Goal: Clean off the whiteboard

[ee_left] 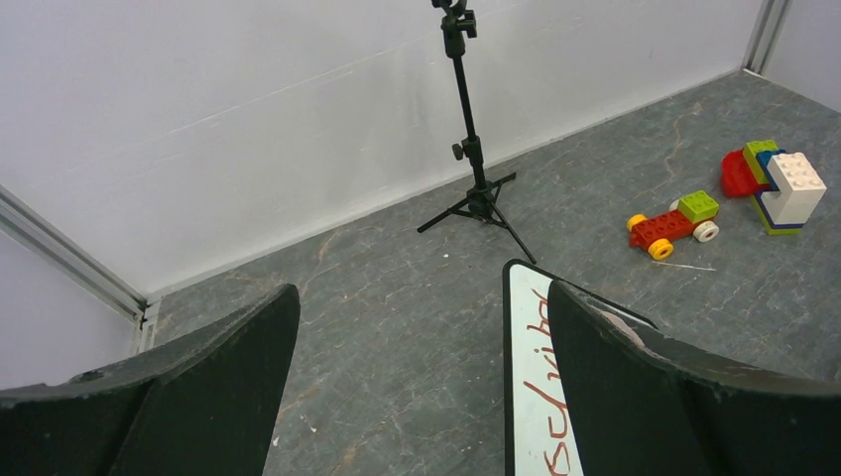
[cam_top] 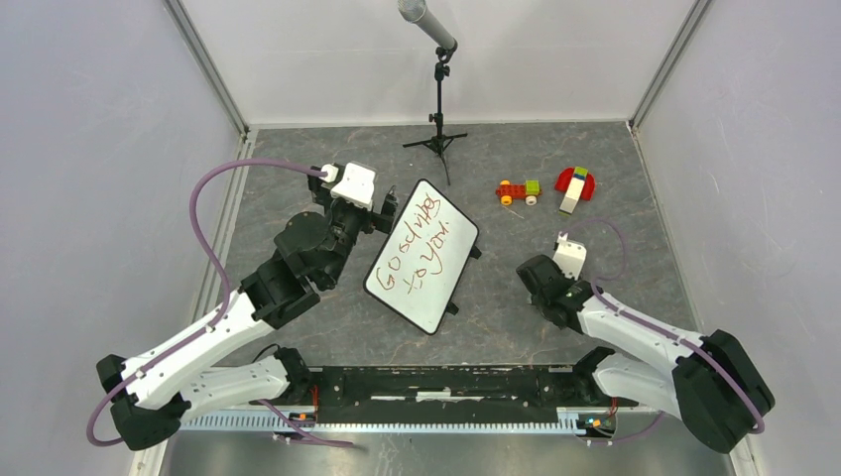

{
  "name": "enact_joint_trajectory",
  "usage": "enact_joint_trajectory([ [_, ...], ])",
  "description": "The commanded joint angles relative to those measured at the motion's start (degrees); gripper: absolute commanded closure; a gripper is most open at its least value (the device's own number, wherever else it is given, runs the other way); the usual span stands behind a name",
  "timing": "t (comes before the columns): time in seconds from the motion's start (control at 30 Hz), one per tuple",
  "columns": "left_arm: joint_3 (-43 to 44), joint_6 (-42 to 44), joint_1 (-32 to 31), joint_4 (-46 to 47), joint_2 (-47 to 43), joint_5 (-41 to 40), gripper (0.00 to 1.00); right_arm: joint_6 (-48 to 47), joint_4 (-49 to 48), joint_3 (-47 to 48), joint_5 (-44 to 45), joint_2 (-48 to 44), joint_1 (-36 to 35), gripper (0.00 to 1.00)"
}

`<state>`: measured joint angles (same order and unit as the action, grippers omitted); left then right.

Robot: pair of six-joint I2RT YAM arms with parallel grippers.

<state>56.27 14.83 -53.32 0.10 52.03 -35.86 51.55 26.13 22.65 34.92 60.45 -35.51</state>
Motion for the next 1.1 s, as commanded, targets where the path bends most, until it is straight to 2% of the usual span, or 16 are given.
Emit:
enact_joint_trajectory([
  [0.0, 1.1, -2.1, 0.0, 1.3, -1.1, 0.6, 0.00, -2.9, -0.6, 4.7, 3.4, 2.0, 0.0, 0.46],
  [0.07, 1.1, -2.1, 0.0, 1.2, -1.1, 0.6, 0.00, -4.8, -1.8, 5.0, 3.3, 2.0, 0.0, 0.42],
  [0.13, 1.2, -2.2, 0.0, 1.2, -1.0, 0.7, 0.00, -6.1, -2.3, 5.4, 3.6, 2.0, 0.0, 0.34],
  [0.2, 1.1, -2.3, 0.0, 1.3, -1.0, 0.8, 0.00, -6.2, -1.9, 5.7, 4.6, 2.0, 0.0, 0.33],
  [0.3, 1.1, -2.3, 0.0, 1.3, -0.8, 0.8, 0.00, -6.0, -2.1, 5.2, 4.6, 2.0, 0.0, 0.33],
  [0.53, 1.4, -2.8, 0.0, 0.6, -0.4, 1.5, 0.00, -2.7, -1.6, 3.9, 5.6, 2.0, 0.0, 0.42],
  [1.07, 2.2, -3.8, -0.3, 0.2, 0.5, 2.6, 0.00, 2.0, -2.8, 1.1, 7.3, 3.0, 0.2, 0.46],
])
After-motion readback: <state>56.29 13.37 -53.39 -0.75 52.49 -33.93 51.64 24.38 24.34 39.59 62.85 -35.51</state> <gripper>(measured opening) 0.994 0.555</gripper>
